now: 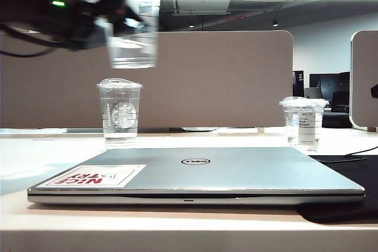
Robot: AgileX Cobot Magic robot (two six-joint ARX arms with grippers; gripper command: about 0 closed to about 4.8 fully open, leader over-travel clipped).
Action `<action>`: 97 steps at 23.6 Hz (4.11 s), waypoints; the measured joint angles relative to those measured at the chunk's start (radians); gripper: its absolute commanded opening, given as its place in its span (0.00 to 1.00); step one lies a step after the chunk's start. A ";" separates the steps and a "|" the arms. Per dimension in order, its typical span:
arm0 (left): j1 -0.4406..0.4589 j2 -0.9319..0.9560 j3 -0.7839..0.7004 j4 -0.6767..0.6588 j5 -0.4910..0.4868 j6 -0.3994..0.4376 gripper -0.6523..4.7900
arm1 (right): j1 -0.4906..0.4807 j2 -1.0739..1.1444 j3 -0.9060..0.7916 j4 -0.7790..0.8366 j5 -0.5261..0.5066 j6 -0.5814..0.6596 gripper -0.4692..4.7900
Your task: Pick up the coffee cup on the middle and place it on the left side of the laptop.
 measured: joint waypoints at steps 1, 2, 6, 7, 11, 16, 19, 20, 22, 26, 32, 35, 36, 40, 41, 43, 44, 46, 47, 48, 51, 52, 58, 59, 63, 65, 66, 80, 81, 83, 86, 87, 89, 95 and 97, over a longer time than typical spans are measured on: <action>0.012 -0.029 -0.027 -0.002 -0.010 0.000 0.78 | 0.000 -0.005 0.000 0.001 0.000 0.000 0.08; 0.024 -0.068 -0.064 -0.002 -0.024 0.000 0.78 | 0.000 -0.008 0.000 0.002 0.000 0.000 0.08; 0.056 -0.198 -0.196 -0.002 -0.077 0.000 0.78 | 0.027 -0.008 0.000 0.001 0.001 0.000 0.08; 0.056 -0.216 -0.219 -0.002 -0.098 0.002 0.78 | 0.040 -0.008 0.000 0.000 0.000 0.000 0.08; 0.058 -0.245 -0.301 -0.003 -0.183 0.018 0.77 | 0.100 -0.008 0.000 0.001 0.000 0.000 0.08; 0.058 -0.180 -0.380 0.009 -0.287 0.039 0.76 | 0.154 -0.008 0.000 0.001 0.000 0.000 0.08; 0.058 -0.128 -0.385 0.092 -0.288 0.040 0.76 | 0.158 -0.008 0.000 0.001 0.000 0.000 0.08; 0.058 -0.104 -0.383 0.137 -0.288 0.040 0.76 | 0.158 -0.008 0.000 0.001 0.000 0.000 0.08; 0.068 -0.008 -0.382 0.247 -0.288 0.037 0.76 | 0.158 -0.006 0.000 0.001 0.000 0.000 0.08; 0.095 0.183 -0.383 0.397 -0.287 0.006 0.76 | 0.158 0.000 0.000 0.000 0.000 0.000 0.08; 0.099 0.310 -0.381 0.552 -0.278 -0.039 0.76 | 0.158 0.013 0.000 0.000 0.000 0.000 0.08; 0.099 0.344 -0.380 0.555 -0.277 -0.046 0.76 | 0.158 0.013 0.000 0.001 0.000 0.000 0.08; 0.099 0.354 -0.380 0.554 -0.277 -0.046 0.76 | 0.158 0.013 0.000 0.000 0.000 0.000 0.08; 0.100 0.386 -0.379 0.565 -0.279 -0.046 0.76 | 0.158 0.013 0.000 0.001 0.000 0.000 0.08; 0.108 0.402 -0.375 0.572 -0.278 -0.046 0.76 | 0.158 0.013 0.000 0.001 0.000 0.000 0.08; 0.115 0.410 -0.372 0.577 -0.277 -0.046 0.76 | 0.158 0.013 0.000 0.001 0.000 0.000 0.08; 0.118 0.412 -0.372 0.578 -0.276 -0.046 0.76 | 0.158 0.013 0.000 0.001 0.000 0.000 0.08; 0.125 0.415 -0.372 0.579 -0.276 -0.045 0.76 | 0.158 0.013 0.000 0.001 0.000 0.000 0.08; 0.135 0.415 -0.372 0.579 -0.276 -0.045 0.77 | 0.158 0.013 0.000 0.001 0.000 0.000 0.08; 0.141 0.415 -0.372 0.579 -0.276 -0.046 0.81 | 0.158 0.013 0.000 0.001 0.000 0.000 0.08; 0.142 0.416 -0.373 0.579 -0.264 -0.049 0.87 | 0.158 0.013 0.000 0.001 0.000 0.000 0.08; 0.142 0.416 -0.377 0.580 -0.248 -0.049 0.87 | 0.158 0.013 0.000 0.001 0.000 0.000 0.08; 0.142 0.406 -0.388 0.579 -0.147 -0.053 1.00 | 0.158 0.013 0.000 0.001 0.000 0.000 0.08; 0.142 0.399 -0.393 0.579 -0.146 -0.054 1.00 | 0.158 0.013 0.000 0.001 0.000 0.000 0.08; 0.142 0.339 -0.439 0.579 -0.149 -0.052 1.00 | 0.158 0.013 0.000 0.001 0.000 0.000 0.08; 0.142 0.302 -0.467 0.579 -0.164 -0.038 1.00 | 0.158 0.013 0.000 0.001 0.000 0.000 0.08; 0.142 0.281 -0.478 0.579 -0.174 -0.031 1.00 | 0.158 0.013 0.000 0.000 0.000 0.000 0.08; 0.141 -0.200 -0.608 0.417 -0.193 -0.044 0.59 | 0.067 -0.056 0.000 -0.006 -0.003 0.000 0.08; 0.140 -0.232 -0.608 0.412 -0.185 -0.052 0.45 | 0.048 -0.068 0.000 -0.006 -0.002 0.000 0.08; 0.140 -0.293 -0.607 0.405 -0.170 -0.056 0.23 | 0.010 -0.086 0.000 -0.007 -0.002 0.000 0.08; 0.140 -0.386 -0.607 0.363 -0.163 -0.053 0.14 | -0.050 -0.112 0.000 -0.005 -0.002 0.000 0.08; 0.140 -0.425 -0.607 0.327 -0.163 -0.055 0.14 | -0.071 -0.120 0.000 -0.006 -0.003 0.000 0.08; 0.140 -0.498 -0.607 0.250 -0.163 -0.053 0.11 | -0.109 -0.134 0.000 -0.006 -0.002 0.000 0.08; 0.140 -0.807 -0.607 -0.154 -0.164 -0.054 0.11 | -0.186 -0.152 0.000 -0.007 -0.002 0.000 0.08; 0.140 -0.909 -0.607 -0.268 -0.169 -0.055 0.11 | -0.187 -0.152 0.000 -0.006 -0.002 0.000 0.08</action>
